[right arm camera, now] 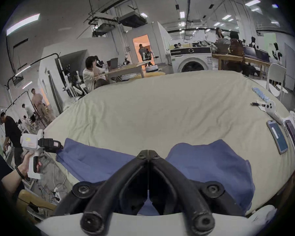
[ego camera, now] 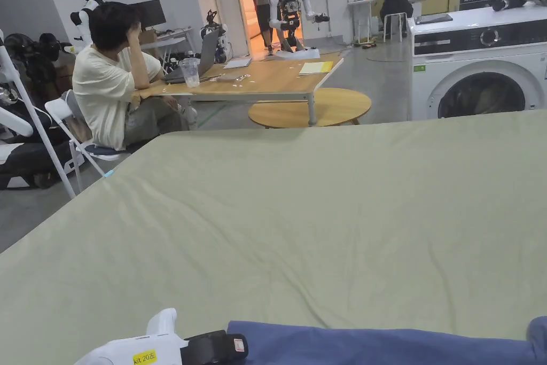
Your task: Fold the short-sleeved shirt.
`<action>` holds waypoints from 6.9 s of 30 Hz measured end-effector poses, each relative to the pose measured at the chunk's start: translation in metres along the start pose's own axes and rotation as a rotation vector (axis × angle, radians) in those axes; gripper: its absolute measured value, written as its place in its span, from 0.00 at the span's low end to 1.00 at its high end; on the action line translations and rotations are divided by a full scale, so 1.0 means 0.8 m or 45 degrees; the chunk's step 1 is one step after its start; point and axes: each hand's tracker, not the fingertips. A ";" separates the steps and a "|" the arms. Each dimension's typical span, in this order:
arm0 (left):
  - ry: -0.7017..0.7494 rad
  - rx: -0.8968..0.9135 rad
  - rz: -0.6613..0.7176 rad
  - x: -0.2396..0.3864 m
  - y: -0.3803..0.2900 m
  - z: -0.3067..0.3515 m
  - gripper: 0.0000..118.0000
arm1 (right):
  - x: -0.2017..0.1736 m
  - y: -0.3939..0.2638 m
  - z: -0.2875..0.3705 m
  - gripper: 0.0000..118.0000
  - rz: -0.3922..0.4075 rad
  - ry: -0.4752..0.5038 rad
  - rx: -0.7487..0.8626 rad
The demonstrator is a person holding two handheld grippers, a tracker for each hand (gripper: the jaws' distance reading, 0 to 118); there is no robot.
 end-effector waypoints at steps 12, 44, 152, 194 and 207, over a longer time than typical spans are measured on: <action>-0.342 -0.088 0.441 -0.023 -0.010 -0.070 0.09 | 0.020 -0.009 -0.006 0.00 -0.165 0.027 -0.051; -0.166 -0.224 -0.342 0.257 -0.045 -0.128 0.39 | 0.027 -0.022 0.034 0.00 -0.046 0.056 -0.094; -0.405 -0.461 0.061 0.191 -0.062 -0.175 0.50 | -0.011 -0.044 -0.118 0.00 -0.101 0.214 -0.527; 0.326 0.677 -0.716 0.225 0.132 0.156 0.39 | -0.160 0.111 -0.113 0.00 0.158 0.313 0.072; 0.023 0.961 -0.951 0.397 0.018 0.078 0.00 | -0.018 0.120 0.044 0.00 0.232 -0.203 0.454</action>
